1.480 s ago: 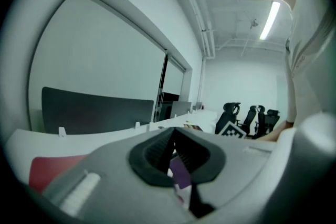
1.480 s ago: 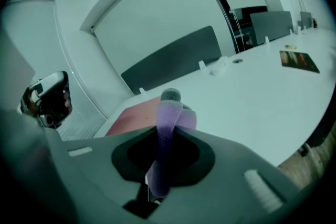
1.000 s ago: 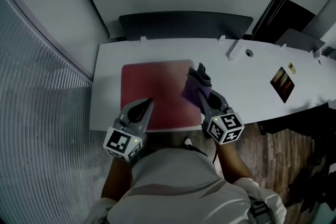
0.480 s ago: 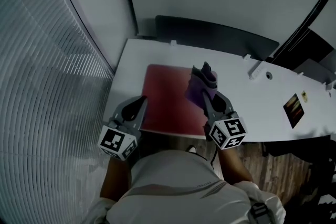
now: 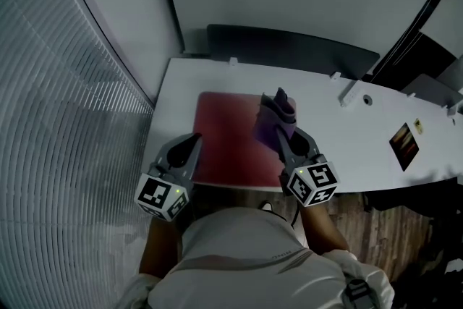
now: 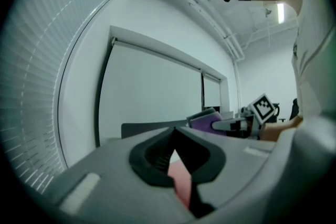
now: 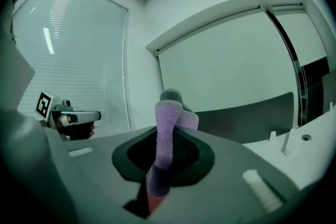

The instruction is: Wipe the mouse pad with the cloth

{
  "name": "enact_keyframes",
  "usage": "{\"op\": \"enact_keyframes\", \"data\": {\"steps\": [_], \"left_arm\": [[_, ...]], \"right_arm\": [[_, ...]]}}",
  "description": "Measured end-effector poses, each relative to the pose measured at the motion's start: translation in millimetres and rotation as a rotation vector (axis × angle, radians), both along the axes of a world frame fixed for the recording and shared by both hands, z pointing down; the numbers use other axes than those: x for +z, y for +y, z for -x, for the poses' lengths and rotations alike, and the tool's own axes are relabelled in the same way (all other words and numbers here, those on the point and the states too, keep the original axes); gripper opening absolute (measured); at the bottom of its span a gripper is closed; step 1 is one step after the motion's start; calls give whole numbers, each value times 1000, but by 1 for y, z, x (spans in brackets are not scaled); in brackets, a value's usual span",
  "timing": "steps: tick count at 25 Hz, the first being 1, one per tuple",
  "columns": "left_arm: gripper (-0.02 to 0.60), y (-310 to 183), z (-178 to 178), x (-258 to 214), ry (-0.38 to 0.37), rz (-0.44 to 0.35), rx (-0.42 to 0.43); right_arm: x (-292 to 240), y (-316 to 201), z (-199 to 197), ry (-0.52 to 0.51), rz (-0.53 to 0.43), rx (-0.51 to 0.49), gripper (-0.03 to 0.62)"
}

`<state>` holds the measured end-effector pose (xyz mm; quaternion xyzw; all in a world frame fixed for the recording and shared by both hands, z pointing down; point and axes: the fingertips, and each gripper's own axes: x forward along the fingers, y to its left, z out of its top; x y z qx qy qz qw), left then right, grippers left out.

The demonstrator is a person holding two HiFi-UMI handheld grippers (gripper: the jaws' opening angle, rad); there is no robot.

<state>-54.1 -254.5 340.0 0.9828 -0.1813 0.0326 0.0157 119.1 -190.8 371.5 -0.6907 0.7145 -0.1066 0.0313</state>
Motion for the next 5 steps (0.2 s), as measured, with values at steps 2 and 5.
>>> {"op": "enact_keyframes", "data": {"steps": [2,5], "left_arm": [[0,0,-3,0,5,7,3],[0,2,-7,-2,10,10,4]], "right_arm": [[0,1,-2,-1,5,1,44],[0,3,-4,1,13,2,44]]}}
